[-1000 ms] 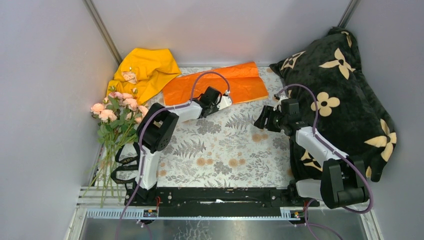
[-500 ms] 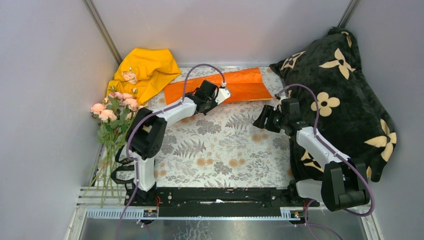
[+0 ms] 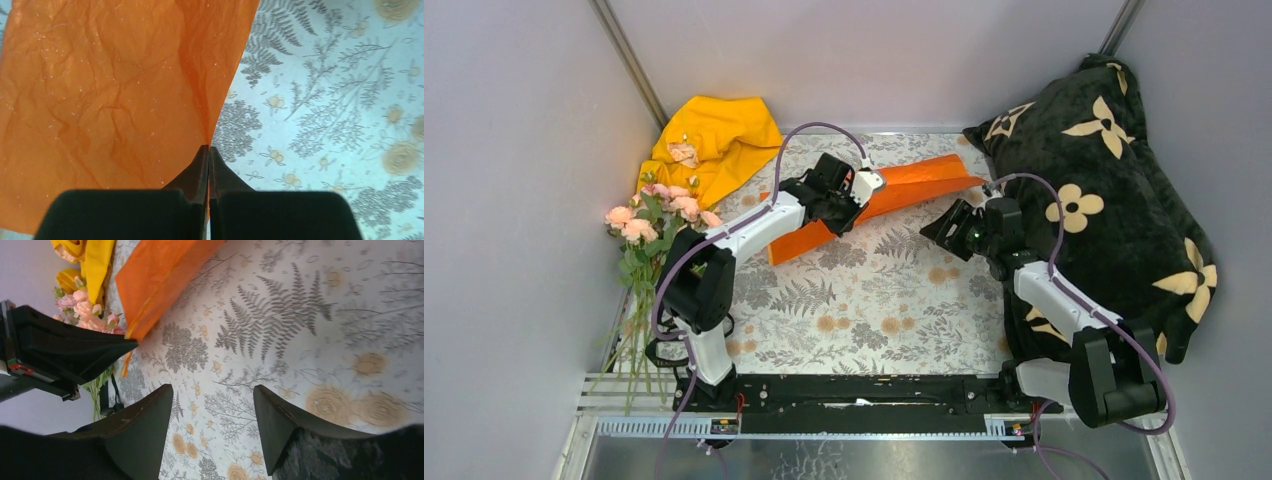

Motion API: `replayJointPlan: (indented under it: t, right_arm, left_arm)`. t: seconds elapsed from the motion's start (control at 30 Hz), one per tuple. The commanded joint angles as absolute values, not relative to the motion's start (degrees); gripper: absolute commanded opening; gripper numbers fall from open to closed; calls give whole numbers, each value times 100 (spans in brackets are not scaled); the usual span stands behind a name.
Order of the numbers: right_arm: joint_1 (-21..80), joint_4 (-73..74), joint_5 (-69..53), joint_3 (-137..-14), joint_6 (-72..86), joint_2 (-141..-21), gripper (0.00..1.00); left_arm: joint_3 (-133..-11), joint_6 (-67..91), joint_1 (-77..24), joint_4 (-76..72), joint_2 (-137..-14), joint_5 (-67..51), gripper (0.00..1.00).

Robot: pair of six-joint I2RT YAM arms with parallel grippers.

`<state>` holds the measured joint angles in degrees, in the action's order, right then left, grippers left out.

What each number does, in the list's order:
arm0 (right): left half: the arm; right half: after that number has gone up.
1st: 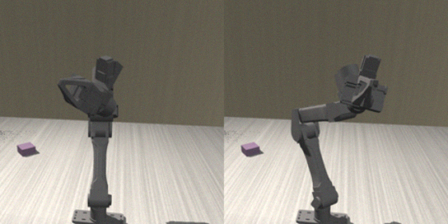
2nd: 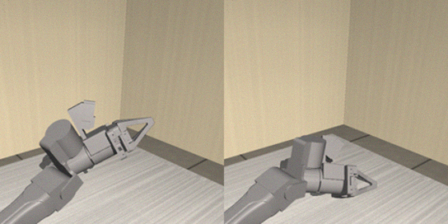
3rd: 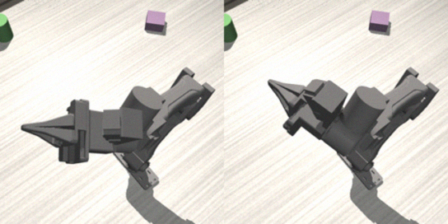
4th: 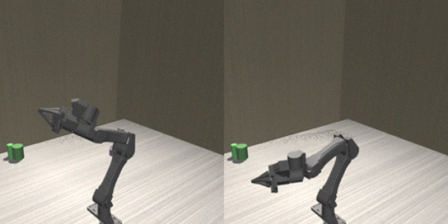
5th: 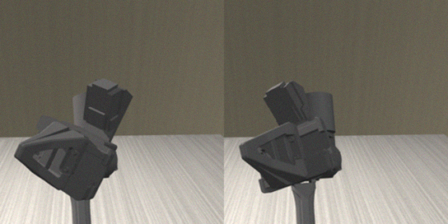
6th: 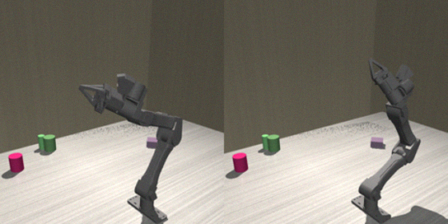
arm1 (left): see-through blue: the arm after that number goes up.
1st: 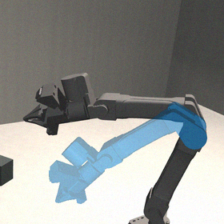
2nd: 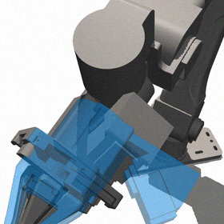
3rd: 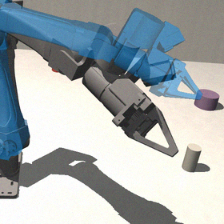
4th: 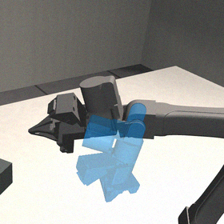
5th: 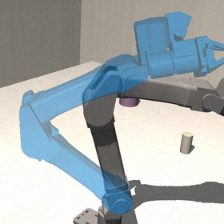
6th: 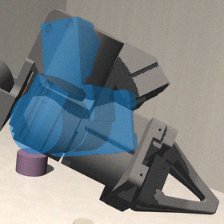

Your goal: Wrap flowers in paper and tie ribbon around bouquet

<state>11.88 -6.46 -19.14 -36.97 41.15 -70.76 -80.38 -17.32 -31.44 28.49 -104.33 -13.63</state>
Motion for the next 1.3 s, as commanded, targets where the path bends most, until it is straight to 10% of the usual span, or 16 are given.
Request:
replayJointPlan:
  t: [0.0,0.37,1.27]
  right_arm:
    - [1801,-1451,-1947,-3641,4389,-7055,68]
    - [4041,-3004,-464,-3650,4751,-8137,70]
    - [4550,-4651,-497,-3862,5180,-9902,62]
  left_arm:
    - [-8400,-1157,-3111,3076,-10449,-1970,0]
    - [-8480,698,-3111,2446,-10812,-2730,0]
    - [-7430,1632,-3014,1069,-10471,-3107,0]
